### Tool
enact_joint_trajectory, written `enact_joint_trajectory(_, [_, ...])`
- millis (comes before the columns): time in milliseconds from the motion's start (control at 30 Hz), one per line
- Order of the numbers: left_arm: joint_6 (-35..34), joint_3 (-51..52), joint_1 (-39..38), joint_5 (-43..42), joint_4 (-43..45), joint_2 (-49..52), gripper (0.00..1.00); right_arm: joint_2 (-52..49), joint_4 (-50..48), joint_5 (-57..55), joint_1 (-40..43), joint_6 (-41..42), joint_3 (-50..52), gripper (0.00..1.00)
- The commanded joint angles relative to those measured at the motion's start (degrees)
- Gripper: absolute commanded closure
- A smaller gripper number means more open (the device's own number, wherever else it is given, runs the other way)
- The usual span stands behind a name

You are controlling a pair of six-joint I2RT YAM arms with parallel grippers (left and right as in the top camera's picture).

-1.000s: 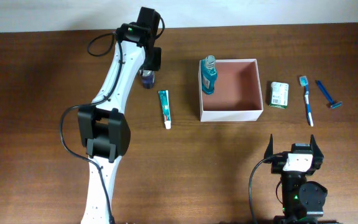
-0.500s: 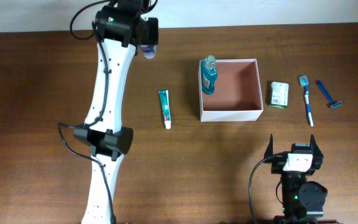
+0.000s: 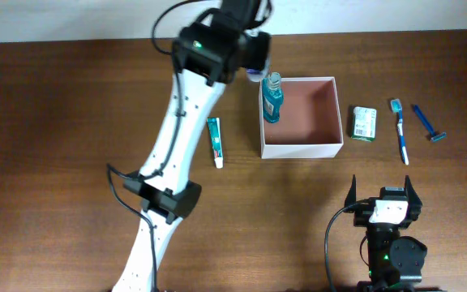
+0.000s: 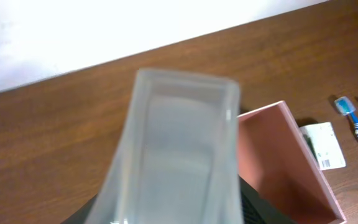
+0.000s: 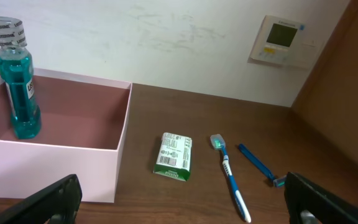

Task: Pack container
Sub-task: 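Carry the soap pump bottle with the left gripper over the box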

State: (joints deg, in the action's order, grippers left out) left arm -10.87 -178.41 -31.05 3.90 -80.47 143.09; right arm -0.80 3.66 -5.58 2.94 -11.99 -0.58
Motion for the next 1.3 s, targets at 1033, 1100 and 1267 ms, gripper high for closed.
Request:
enact_joint_trajectory(1033, [0.26,7.37,-11.21,6.86,13.05,-2.43,0.64,0.44,0.42,-1.09,-0.31,0.22,0.26,0.01])
enact_joint_trajectory(1100, [0.26,9.42,-11.19,6.86,15.13,-1.66,0.64,0.44,0.42,-1.09,-0.31,0.22,0.26,0.01])
enact_joint_trajectory(1267, [0.28,11.65,-11.19,6.86,18.4,0.57,0.64,0.44,0.42,-1.09,-0.31,0.22,0.26,0.01])
